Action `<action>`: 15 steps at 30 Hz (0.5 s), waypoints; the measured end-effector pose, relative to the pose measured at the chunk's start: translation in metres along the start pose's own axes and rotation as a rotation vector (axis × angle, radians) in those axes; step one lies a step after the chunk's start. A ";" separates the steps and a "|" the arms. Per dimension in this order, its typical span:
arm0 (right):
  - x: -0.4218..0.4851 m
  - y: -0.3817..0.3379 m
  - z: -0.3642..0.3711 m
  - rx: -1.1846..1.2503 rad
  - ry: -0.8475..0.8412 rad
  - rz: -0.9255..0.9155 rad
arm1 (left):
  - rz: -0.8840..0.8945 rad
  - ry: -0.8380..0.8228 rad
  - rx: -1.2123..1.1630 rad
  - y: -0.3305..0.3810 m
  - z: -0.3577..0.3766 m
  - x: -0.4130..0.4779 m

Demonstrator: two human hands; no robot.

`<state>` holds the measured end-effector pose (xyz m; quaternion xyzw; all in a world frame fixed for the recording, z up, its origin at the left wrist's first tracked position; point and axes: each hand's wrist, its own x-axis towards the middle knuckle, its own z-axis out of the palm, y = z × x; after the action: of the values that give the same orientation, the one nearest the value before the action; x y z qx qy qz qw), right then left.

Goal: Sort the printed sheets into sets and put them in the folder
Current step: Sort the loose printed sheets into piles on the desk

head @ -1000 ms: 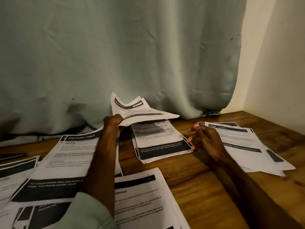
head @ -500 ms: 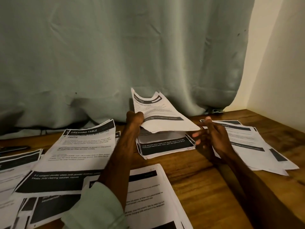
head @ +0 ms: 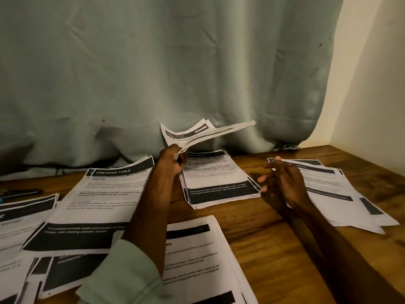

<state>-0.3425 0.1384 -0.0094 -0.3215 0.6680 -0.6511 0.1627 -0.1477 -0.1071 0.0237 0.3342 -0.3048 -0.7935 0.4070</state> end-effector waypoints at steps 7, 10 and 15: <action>-0.002 0.006 0.007 -0.140 -0.007 -0.014 | -0.039 -0.071 -0.084 0.002 -0.002 0.001; -0.001 0.011 0.004 -0.328 -0.024 -0.141 | -0.121 -0.178 -0.253 0.008 -0.006 -0.007; 0.007 0.020 0.002 -0.539 -0.080 -0.246 | -0.211 -0.259 -0.398 0.018 -0.020 -0.016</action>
<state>-0.3504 0.1310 -0.0274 -0.4569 0.7659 -0.4521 0.0177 -0.1171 -0.1065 0.0300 0.1730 -0.1557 -0.9122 0.3371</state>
